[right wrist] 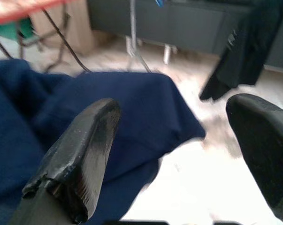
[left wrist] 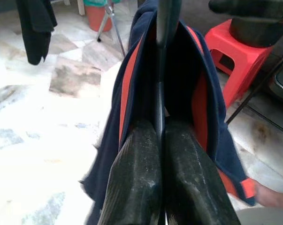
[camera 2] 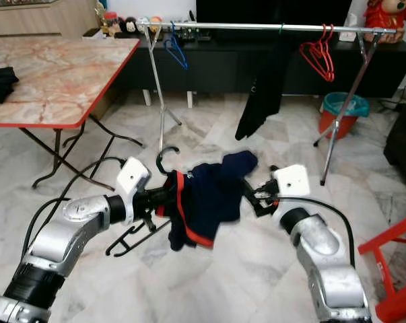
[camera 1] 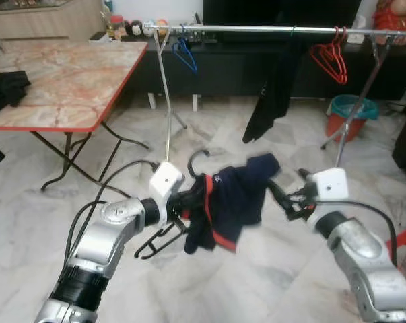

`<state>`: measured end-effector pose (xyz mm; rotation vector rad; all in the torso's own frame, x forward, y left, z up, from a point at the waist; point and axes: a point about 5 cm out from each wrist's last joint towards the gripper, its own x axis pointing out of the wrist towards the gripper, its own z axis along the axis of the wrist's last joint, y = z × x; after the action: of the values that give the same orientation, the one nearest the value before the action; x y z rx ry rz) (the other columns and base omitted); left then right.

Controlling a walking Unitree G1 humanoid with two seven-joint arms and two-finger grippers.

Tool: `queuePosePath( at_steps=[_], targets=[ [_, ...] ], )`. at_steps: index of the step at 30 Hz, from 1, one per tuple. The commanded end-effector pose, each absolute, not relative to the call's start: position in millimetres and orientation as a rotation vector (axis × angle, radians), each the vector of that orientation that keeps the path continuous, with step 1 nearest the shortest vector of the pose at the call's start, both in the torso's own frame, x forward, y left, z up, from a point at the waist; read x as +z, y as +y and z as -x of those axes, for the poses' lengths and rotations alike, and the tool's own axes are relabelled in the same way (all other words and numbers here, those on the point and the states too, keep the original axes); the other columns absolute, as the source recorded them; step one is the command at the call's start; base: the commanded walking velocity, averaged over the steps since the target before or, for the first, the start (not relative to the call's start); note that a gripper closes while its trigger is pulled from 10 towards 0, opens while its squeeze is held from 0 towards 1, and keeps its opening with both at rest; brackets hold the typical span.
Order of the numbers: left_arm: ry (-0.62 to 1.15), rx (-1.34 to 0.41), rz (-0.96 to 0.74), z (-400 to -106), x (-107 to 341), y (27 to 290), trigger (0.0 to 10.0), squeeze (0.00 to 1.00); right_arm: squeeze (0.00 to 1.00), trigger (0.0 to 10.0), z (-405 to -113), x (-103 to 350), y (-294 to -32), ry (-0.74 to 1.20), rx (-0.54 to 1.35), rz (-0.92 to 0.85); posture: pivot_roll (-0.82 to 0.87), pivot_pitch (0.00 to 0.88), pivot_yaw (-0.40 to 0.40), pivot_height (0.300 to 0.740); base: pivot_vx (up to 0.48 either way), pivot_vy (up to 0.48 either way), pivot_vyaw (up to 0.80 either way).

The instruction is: Hang hanger

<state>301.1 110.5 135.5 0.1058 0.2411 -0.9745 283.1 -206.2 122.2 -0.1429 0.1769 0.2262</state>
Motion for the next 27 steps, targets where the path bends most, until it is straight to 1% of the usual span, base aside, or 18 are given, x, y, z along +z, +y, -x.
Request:
queuePosePath(
  at_steps=[1, 3, 4, 6, 7, 8, 9, 10, 12, 15, 17, 20, 22, 23, 25, 27],
  targets=[
    [0.179, -1.017, -0.101, -298, 151, 109, 10.0, 0.00, 0.00, 10.0, -285, 123, -209, 0.165, 0.197, 0.135, -0.04, 0.000, 0.032, 0.740, 0.000, 0.000, 0.00],
    [0.194, -1.074, -0.106, -291, 151, 109, 10.0, 0.00, 0.00, 10.0, -286, 126, -211, 0.149, 0.203, 0.133, -0.05, 0.000, 0.033, 0.740, 0.000, 0.000, 0.00],
    [0.194, -1.074, -0.106, -291, 151, 109, 10.0, 0.00, 0.00, 10.0, -286, 126, -211, 0.149, 0.203, 0.133, -0.05, 0.000, 0.033, 0.740, 0.000, 0.000, 0.00],
    [0.204, -1.114, -0.124, -286, 149, 108, 10.0, 0.00, 0.00, 10.0, -286, 129, -207, 0.134, 0.271, 0.130, -0.05, 0.000, 0.035, 0.740, 0.000, 0.000, 0.00],
    [0.204, -1.114, -0.124, -286, 149, 108, 10.0, 0.00, 0.00, 10.0, -286, 129, -207, 0.134, 0.271, 0.130, -0.05, 0.000, 0.035, 0.740, 0.000, 0.000, 0.00],
    [0.209, -1.130, -0.129, -284, 149, 108, 10.0, 0.00, 0.00, 10.0, -287, 131, -204, 0.126, 0.308, 0.125, -0.05, 0.000, 0.035, 0.740, 0.000, 0.000, 0.00],
    [0.211, -1.159, -0.132, -282, 150, 105, 10.0, 0.00, 0.00, 10.0, -289, 135, -198, 0.098, 0.403, 0.123, -0.05, 0.000, 0.034, 0.740, 0.000, 0.000, 0.00],
    [0.211, -1.159, -0.132, -282, 150, 105, 10.0, 0.00, 0.00, 10.0, -289, 135, -198, 0.098, 0.403, 0.123, -0.05, 0.000, 0.034, 0.740, 0.000, 0.000, 0.00],
    [0.214, -1.183, -0.149, -281, 152, 103, 10.0, 0.00, 0.00, 10.0, -290, 143, -193, 0.066, 0.532, 0.130, -0.04, 0.000, 0.031, 0.740, 0.000, 0.000, 0.00],
    [0.215, -1.188, -0.154, -281, 152, 102, 10.0, 0.00, 0.00, 10.0, -293, 145, -194, 0.066, 0.567, 0.151, -0.04, 0.000, 0.030, 0.740, 0.000, 0.000, 0.00],
    [0.217, -1.191, -0.153, -281, 152, 102, 10.0, 0.00, 0.00, 10.0, -297, 146, -200, 0.078, 0.572, 0.177, -0.04, 0.000, 0.029, 0.740, 0.000, 0.000, 0.00],
    [0.215, -1.221, -0.142, -277, 155, 101, 10.0, 0.00, 0.00, 10.0, -294, 144, -200, 0.104, 0.643, 0.190, -0.04, 0.000, 0.027, 0.740, 0.000, 0.000, 0.00],
    [0.222, -1.242, -0.148, -275, 154, 101, 10.0, 0.00, 0.00, 10.0, -287, 138, -197, 0.141, 0.759, 0.211, -0.04, 0.000, 0.027, 0.740, 0.000, 0.000, 0.00],
    [0.232, -1.263, -0.166, -273, 154, 102, 10.0, 0.00, 0.00, 10.0, -282, 133, -198, 0.183, 0.834, 0.250, -0.04, 0.000, 0.029, 0.740, 0.000, 0.000, 0.00],
    [0.252, -1.290, -0.193, -271, 152, 103, 10.0, 0.00, 0.00, 10.0, -286, 133, -204, 0.201, 0.831, 0.322, -0.04, 0.000, 0.029, 0.740, 0.000, 0.000, 0.00],
    [0.261, -1.296, -0.208, -270, 152, 105, 10.0, 0.00, 0.00, 10.0, -294, 136, -209, 0.198, 0.789, 0.338, -0.04, 0.000, 0.029, 0.740, 0.000, 0.000, 0.00]
  ],
)
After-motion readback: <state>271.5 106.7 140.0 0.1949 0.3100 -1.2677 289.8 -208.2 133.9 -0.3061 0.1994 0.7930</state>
